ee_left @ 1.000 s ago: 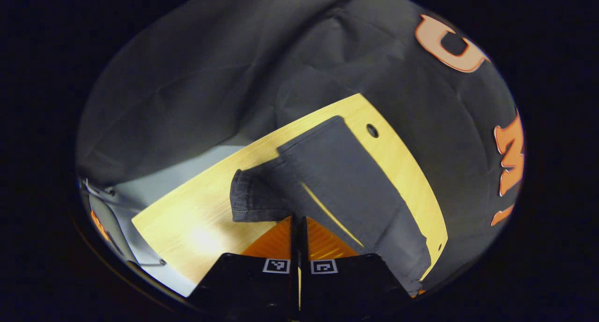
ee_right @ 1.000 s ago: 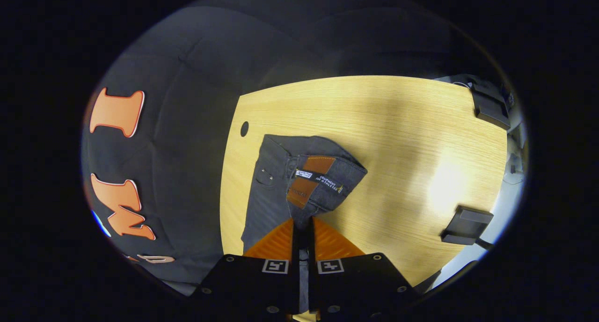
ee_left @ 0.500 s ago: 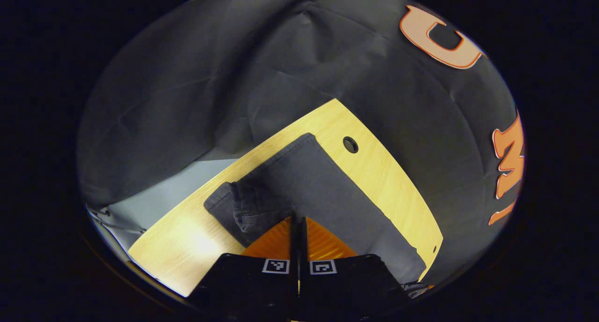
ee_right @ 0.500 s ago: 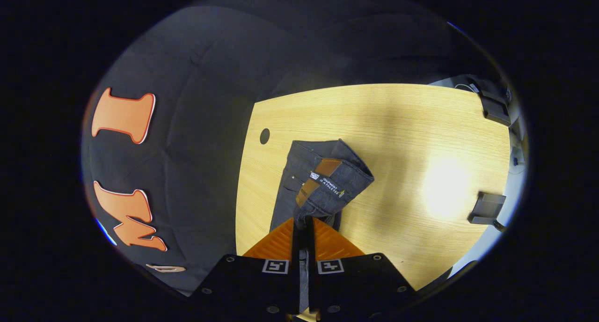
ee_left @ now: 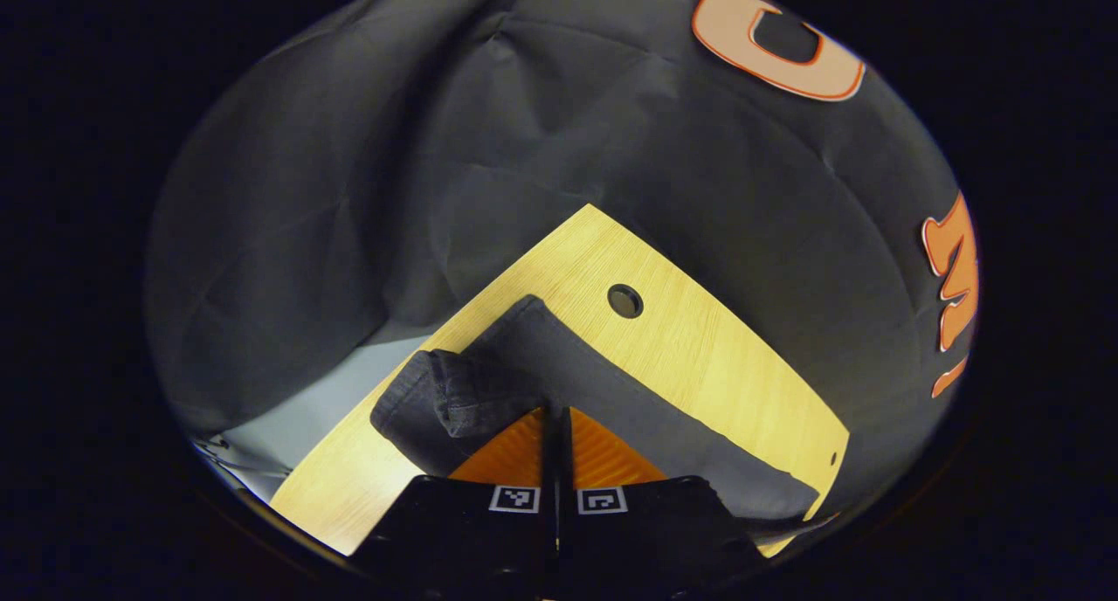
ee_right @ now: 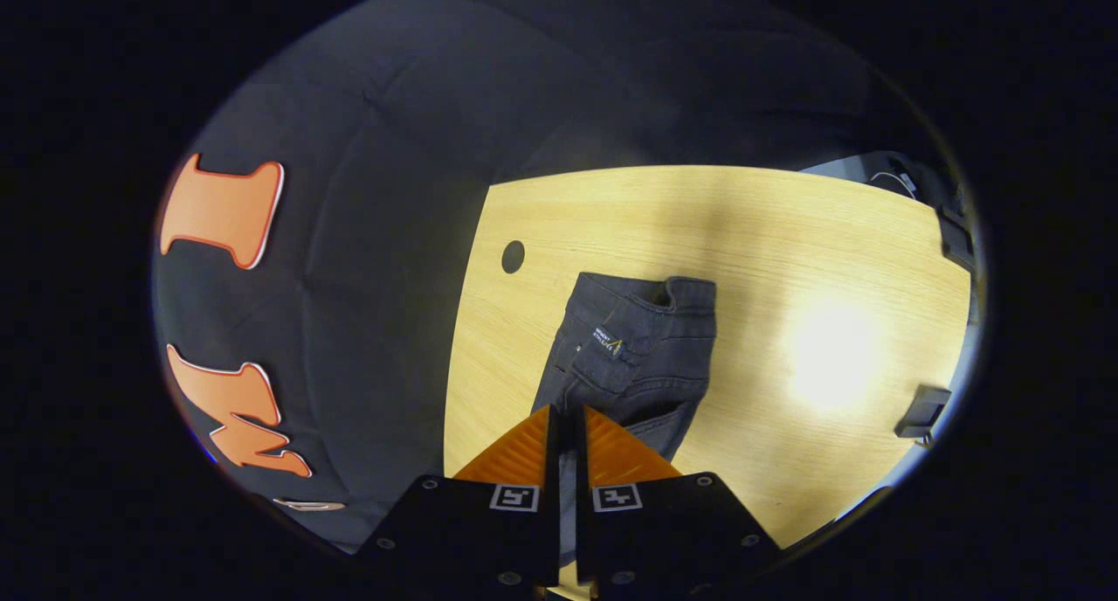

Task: Grasp the waist and the cuffs of the jeans and fold them to make the two legs overlap; first hold the waist and fold one-third of the jeans toward the cuffs, then hold the cuffs and fold the remaining one-third in the same direction to finish folding.

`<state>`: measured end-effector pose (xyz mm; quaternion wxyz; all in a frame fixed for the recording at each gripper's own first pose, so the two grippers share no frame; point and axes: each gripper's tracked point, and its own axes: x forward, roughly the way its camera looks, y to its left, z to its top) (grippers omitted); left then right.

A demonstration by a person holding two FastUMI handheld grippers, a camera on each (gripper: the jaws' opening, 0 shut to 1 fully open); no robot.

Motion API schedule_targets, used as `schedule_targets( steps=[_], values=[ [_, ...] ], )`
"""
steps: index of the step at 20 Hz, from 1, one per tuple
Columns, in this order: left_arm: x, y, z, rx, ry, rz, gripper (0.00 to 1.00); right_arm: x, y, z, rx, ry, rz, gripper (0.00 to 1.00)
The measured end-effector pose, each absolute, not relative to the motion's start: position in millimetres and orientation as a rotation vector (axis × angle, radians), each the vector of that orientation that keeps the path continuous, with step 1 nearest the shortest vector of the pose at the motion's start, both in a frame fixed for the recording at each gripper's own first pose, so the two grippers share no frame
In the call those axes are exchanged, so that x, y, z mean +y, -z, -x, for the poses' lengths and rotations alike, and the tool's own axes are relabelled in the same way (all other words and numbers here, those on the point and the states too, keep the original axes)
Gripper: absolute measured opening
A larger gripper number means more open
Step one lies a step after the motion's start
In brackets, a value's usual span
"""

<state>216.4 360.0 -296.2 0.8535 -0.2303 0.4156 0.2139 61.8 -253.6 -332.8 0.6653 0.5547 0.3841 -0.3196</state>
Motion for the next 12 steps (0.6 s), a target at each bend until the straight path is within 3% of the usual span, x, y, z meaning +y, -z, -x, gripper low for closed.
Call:
schedule_targets(
  steps=[9, 10, 11, 12],
  values=[
    [354.6, 321.1, -250.4, 0.953, -0.507, 0.456, 0.02, -274.5, 373.1, -128.9, 0.841, 0.732, -1.347, 0.07],
    [358.2, 327.2, -249.2, 0.955, -0.52, 0.445, 0.08, -274.7, 381.3, -128.4, 0.851, 0.737, -1.337, 0.05],
    [356.6, 331.8, -252.3, 0.947, -0.512, 0.464, 0.12, -272.3, 379.7, -122.0, 0.867, 0.725, -1.316, 0.11],
    [354.3, 327.9, -253.4, 0.933, -0.51, 0.477, 0.26, -270.2, 382.8, -115.0, 0.89, 0.715, -1.285, 0.2]
  ],
)
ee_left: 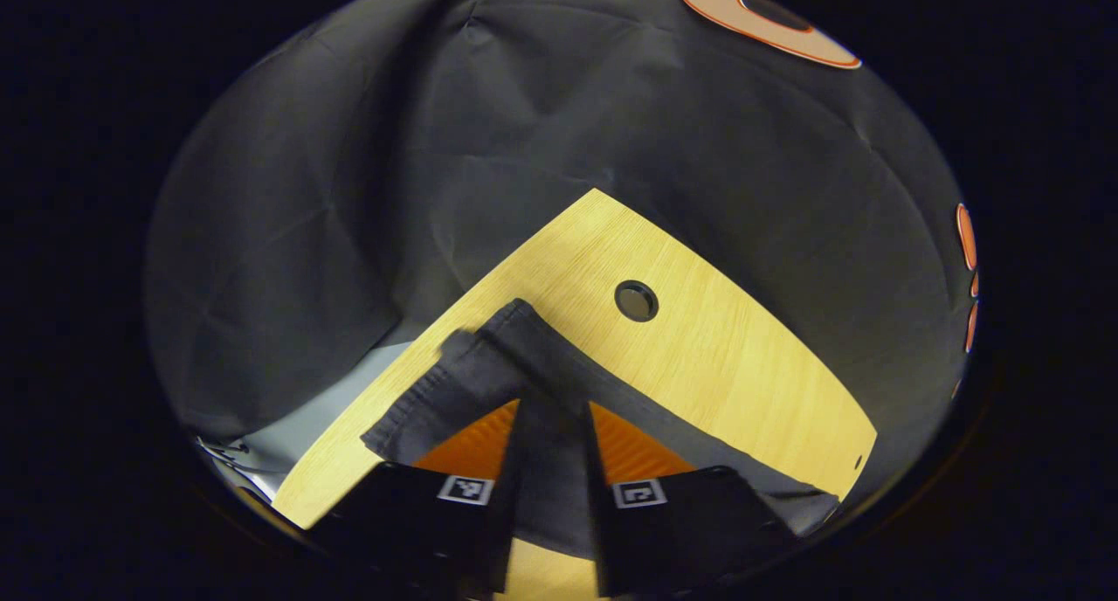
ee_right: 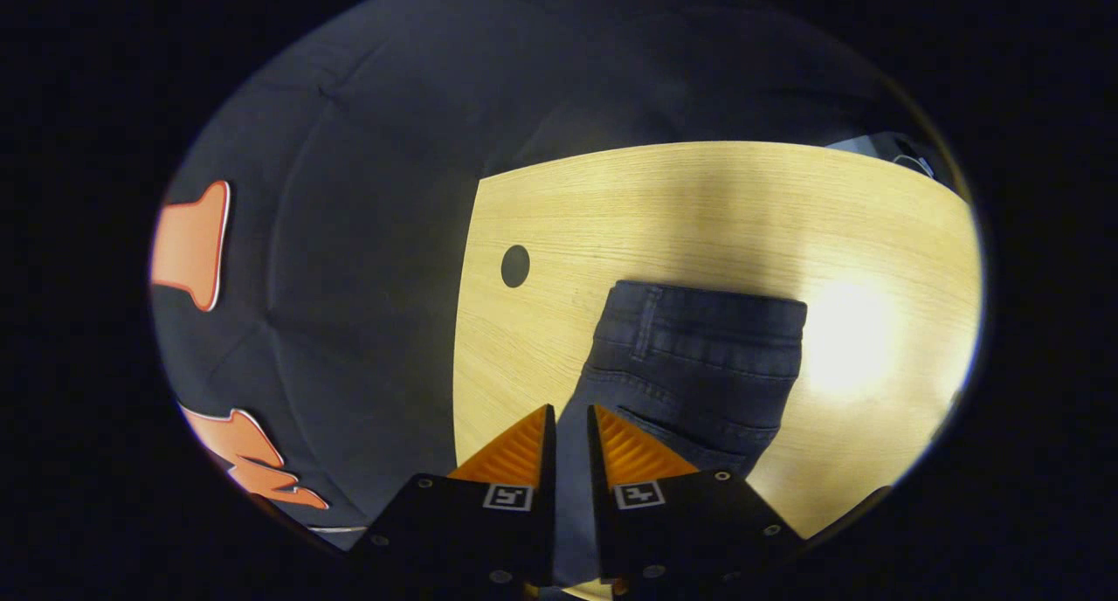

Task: Grasp the waist and the cuffs of the jeans and fold them to make the two legs overlap; first hold the waist and fold one-third of the jeans toward the cuffs, then hold the cuffs and fold the remaining one-third in the same direction to finish folding.

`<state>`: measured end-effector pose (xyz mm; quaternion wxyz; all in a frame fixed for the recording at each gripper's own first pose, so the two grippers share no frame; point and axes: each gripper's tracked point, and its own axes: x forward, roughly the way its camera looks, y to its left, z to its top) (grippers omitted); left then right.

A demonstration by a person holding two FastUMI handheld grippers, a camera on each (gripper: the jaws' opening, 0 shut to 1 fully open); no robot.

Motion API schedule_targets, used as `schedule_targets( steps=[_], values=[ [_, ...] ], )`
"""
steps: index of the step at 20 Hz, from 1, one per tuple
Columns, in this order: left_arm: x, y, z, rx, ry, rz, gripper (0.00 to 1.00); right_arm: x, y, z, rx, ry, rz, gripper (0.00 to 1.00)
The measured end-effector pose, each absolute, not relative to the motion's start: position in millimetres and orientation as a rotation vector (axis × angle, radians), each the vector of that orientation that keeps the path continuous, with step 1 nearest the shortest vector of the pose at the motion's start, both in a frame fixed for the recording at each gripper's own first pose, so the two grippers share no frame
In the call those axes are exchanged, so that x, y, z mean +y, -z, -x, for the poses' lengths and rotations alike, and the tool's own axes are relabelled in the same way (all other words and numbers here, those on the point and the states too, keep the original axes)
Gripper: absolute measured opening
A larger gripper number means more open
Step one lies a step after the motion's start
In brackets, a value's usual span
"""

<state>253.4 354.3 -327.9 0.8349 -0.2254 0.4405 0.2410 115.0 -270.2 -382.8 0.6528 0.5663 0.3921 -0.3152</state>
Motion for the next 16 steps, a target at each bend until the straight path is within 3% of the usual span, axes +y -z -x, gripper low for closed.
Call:
schedule_targets(
  steps=[2, 3, 4, 5, 6, 9, 12, 16],
  values=[
    [353.9, 324.4, -249.1, 0.922, -0.509, 0.459, 0.57, -273.5, 387.5, -98.1, 0.925, 0.712, -1.198, 0.34],
    [351.8, 320.7, -246.7, 0.912, -0.493, 0.426, 0.73, -273.1, 390.3, -89.5, 0.938, 0.707, -1.16, 0.57],
    [352.1, 315.2, -248.5, 0.892, -0.476, 0.382, 0.76, -273.9, 391.1, -82.0, 0.948, 0.704, -1.133, 0.79],
    [350.1, 310.7, -251.0, 0.867, -0.454, 0.326, 0.82, -273.5, 391.0, -76.5, 0.957, 0.703, -1.11, 0.74],
    [347.4, 305.0, -256.6, 0.826, -0.424, 0.266, 0.83, -275.0, 391.7, -67.6, 0.967, 0.709, -1.079, 0.81],
    [317.8, 292.4, -264.2, 0.782, -0.239, 0.106, 0.83, -285.9, 392.6, -41.7, 0.992, 0.722, -0.961, 0.9],
    [300.7, 277.8, -263.8, 0.729, -0.241, 0.052, 0.93, -293.3, 397.7, -25.7, 1.016, 0.736, -0.888, 0.95],
    [278.7, 240.2, -267.3, 0.55, -0.201, -0.015, 0.94, -296.9, 415.3, -26.8, 1.013, 0.747, -0.896, 0.96]
  ],
)
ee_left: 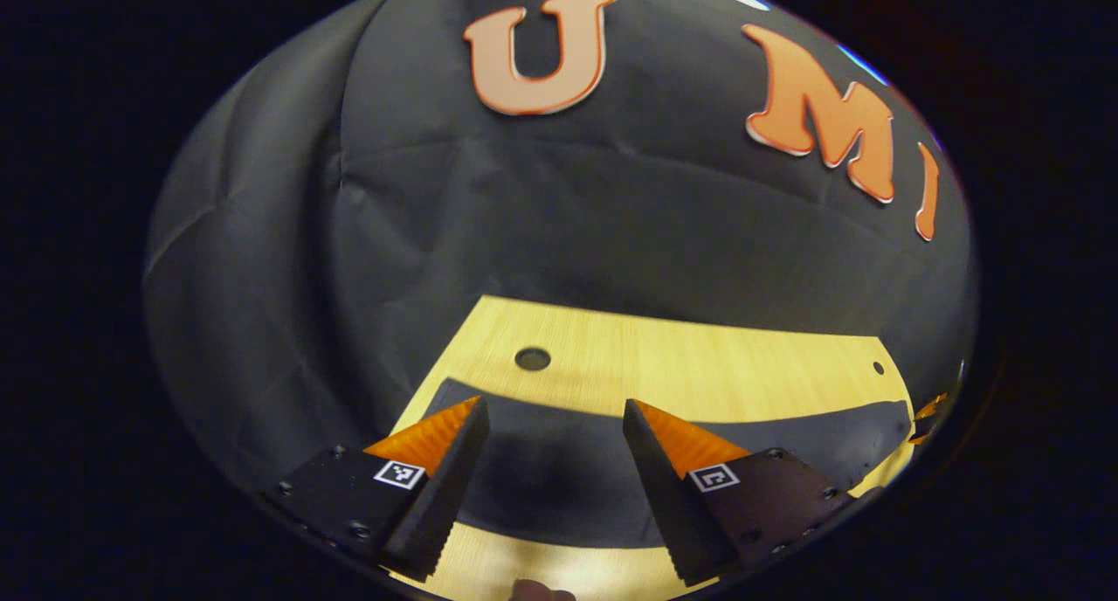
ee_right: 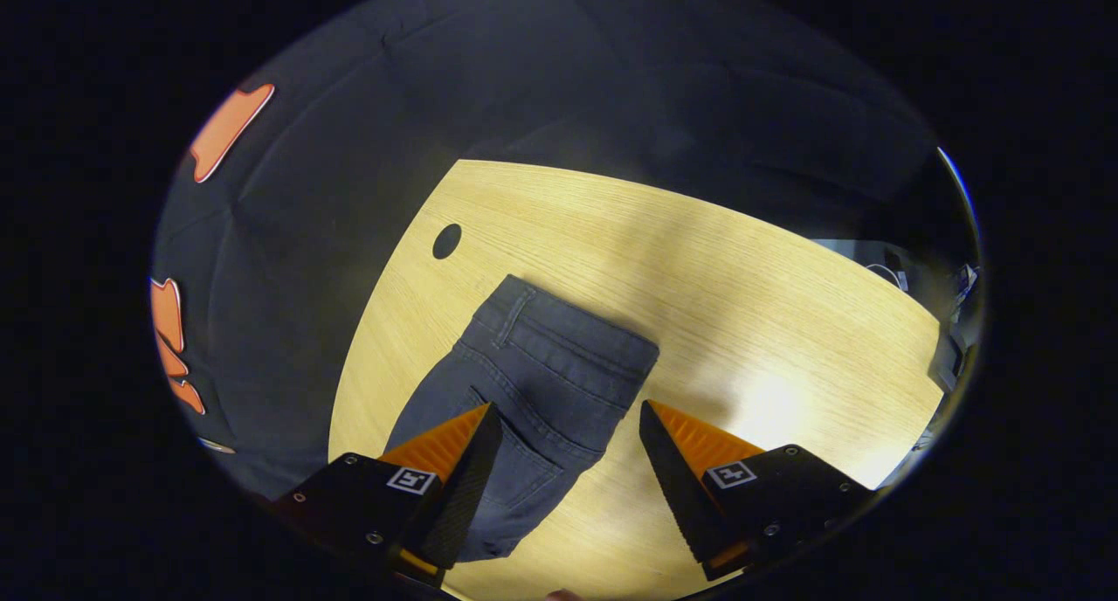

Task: Grasp the waist and the cuffs of the jeans and fold them to make the two legs overlap; first hold the waist and fold one-third of the jeans toward the cuffs, then hold the cuffs and fold the remaining one-third in the same direction to finish folding.

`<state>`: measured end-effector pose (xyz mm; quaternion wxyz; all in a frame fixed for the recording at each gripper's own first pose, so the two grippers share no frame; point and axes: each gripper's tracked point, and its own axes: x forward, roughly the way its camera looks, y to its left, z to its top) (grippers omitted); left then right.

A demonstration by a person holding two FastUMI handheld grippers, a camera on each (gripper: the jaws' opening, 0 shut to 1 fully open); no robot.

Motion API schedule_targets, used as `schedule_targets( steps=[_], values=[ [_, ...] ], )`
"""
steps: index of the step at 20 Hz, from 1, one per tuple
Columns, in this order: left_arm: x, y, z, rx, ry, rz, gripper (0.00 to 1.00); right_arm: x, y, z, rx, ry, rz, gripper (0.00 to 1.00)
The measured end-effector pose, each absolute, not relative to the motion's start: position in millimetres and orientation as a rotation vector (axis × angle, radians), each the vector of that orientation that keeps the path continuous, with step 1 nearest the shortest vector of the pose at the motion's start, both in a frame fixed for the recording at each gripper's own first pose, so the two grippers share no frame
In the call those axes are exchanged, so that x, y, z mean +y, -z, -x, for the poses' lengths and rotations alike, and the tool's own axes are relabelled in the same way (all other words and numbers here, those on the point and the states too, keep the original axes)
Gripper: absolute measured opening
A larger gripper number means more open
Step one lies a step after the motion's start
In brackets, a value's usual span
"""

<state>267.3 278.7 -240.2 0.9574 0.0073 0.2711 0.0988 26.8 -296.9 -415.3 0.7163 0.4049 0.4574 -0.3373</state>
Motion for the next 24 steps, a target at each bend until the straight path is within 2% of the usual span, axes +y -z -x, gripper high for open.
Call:
schedule_targets(
  steps=[3, 7, 9, 10, 11, 12, 13, 15, 16, 18, 19, 21, 22, 24],
  values=[
    [255.8, 197.7, -256.6, 0.413, -0.201, -0.134, 0.94, -300.4, 428.6, -26.8, 1.011, 0.76, -0.878, 0.96],
    [235.6, 164.5, -248.1, 0.314, -0.255, -0.228, 0.91, -309.5, 443.0, -28.9, 0.994, 0.779, -0.809, 0.97],
    [229.1, 147.4, -242.6, 0.254, -0.272, -0.24, 1.0, -309.8, 448.7, -33.3, 0.988, 0.766, -0.781, 0.96],
    [224.2, 141.2, -234.3, 0.238, -0.268, -0.24, 1.0, -310.4, 449.7, -33.4, 0.989, 0.763, -0.759, 0.96],
    [218.3, 139.3, -229.6, 0.233, -0.269, -0.239, 0.99, -312.4, 450.1, -35.5, 0.971, 0.757, -0.736, 0.87],
    [213.3, 139.4, -227.9, 0.233, -0.268, -0.238, 1.0, -312.7, 450.8, -35.8, 0.959, 0.754, -0.704, 0.86],
    [205.1, 140.4, -227.5, 0.245, -0.258, -0.232, 1.0, -313.8, 454.0, -35.9, 0.953, 0.751, -0.667, 0.94],
    [193.1, 143.4, -225.7, 0.258, -0.248, -0.234, 1.0, -312.7, 457.2, -36.8, 0.946, 0.744, -0.616, 0.82],
    [188.3, 144.3, -225.6, 0.26, -0.243, -0.236, 1.0, -311.7, 456.2, -40.6, 0.931, 0.756, -0.633, 0.59],
    [180.4, 147.2, -223.4, 0.269, -0.24, -0.239, 1.0, -310.3, 453.6, -44.6, 0.919, 0.776, -0.648, 0.38],
    [178.0, 146.9, -221.8, 0.273, -0.238, -0.238, 1.0, -309.5, 452.7, -43.9, 0.922, 0.766, -0.635, 0.31],
    [170.3, 148.0, -218.8, 0.277, -0.232, -0.233, 1.0, -311.7, 452.0, -50.6, 0.896, 0.757, -0.625, 0.28],
    [170.8, 148.4, -218.1, 0.276, -0.235, -0.234, 1.0, -310.9, 450.5, -54.2, 0.879, 0.751, -0.614, 0.17],
    [168.4, 148.0, -214.7, 0.273, -0.236, -0.234, 1.0, -310.6, 438.2, -54.5, 0.858, 0.732, -0.605, 0.17]
  ],
)
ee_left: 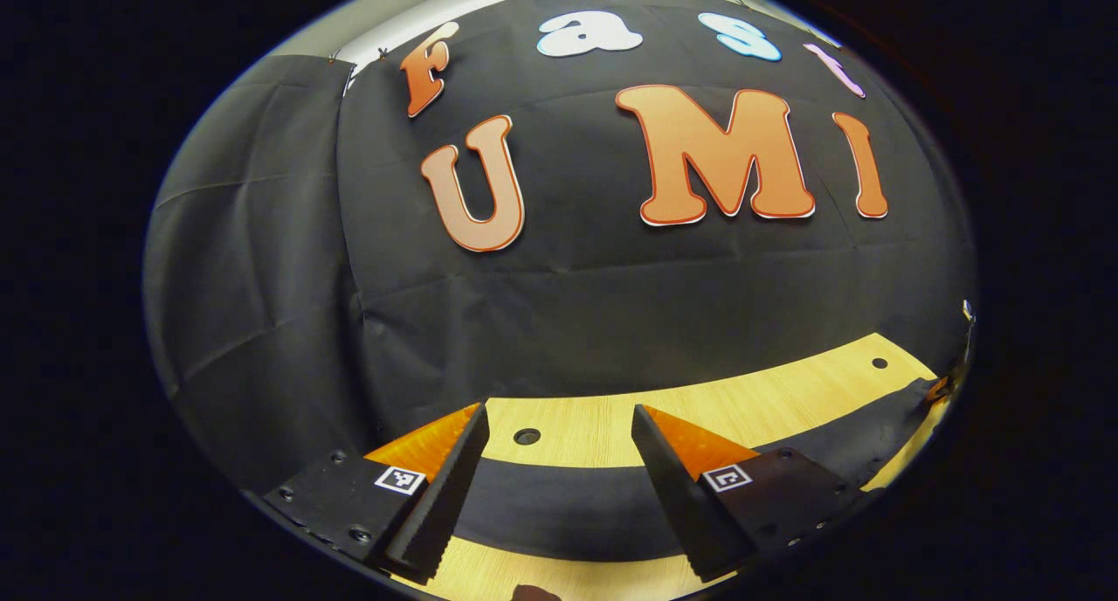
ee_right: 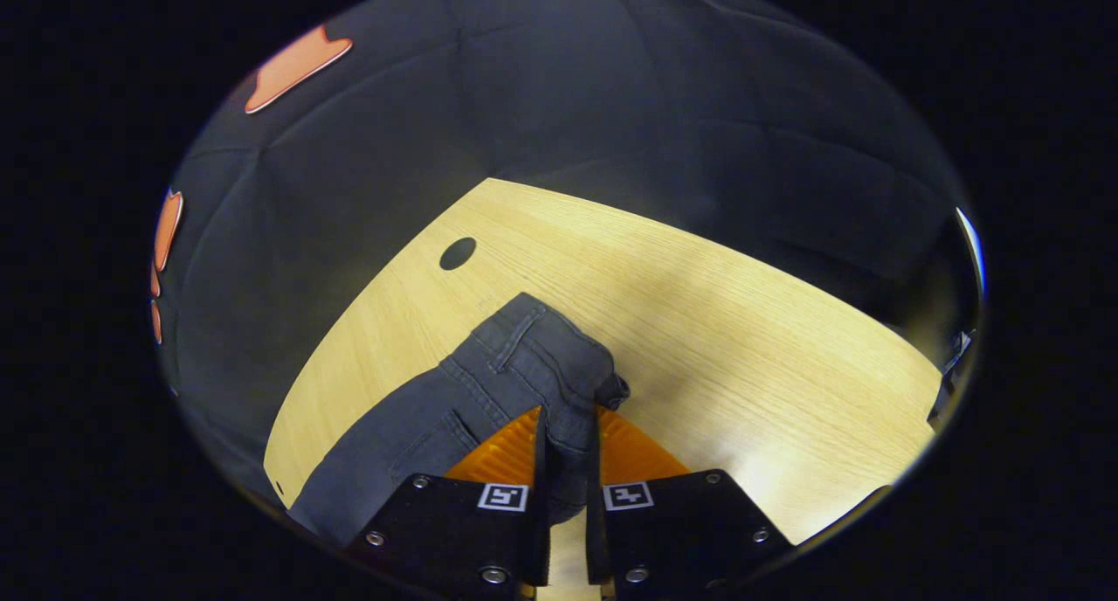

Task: Grasp the waist and the cuffs of the jeans and fold them to make the two legs overlap; first hold the waist and fold one-third of the jeans toward the cuffs, then hold the cuffs and fold the remaining one-third in the same direction to finish folding.

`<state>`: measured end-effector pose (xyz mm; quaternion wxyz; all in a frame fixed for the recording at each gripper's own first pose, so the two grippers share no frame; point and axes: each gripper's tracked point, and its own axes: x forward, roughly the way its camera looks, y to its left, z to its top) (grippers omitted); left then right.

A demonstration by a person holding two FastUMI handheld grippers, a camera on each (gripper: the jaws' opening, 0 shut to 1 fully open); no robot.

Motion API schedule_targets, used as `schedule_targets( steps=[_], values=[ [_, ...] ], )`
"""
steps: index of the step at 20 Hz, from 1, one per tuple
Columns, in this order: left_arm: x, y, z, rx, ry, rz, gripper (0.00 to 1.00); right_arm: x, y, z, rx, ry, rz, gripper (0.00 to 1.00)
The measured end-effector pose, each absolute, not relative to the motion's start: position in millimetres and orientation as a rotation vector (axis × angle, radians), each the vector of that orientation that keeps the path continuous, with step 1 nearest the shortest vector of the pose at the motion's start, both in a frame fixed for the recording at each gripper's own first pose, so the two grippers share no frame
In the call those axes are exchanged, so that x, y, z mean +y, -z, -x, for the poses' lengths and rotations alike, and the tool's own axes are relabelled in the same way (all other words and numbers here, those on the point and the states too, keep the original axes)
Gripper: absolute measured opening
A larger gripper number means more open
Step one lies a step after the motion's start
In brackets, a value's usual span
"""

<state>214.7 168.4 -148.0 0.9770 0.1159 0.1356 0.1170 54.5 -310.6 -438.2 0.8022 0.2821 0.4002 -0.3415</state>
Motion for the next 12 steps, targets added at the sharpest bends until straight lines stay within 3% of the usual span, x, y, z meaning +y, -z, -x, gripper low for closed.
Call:
schedule_targets(
  steps=[4, 12],
  values=[
    [162.7, 146.3, -211.3, 0.264, -0.206, -0.21, 0.99, -311.0, 441.2, -61.2, 0.811, 0.67, -0.588, 0.17],
    [166.3, 149.5, -209.4, 0.248, -0.115, -0.161, 0.99, -321.5, 430.1, -66.3, 0.722, 0.667, -0.434, 0.17]
  ],
)
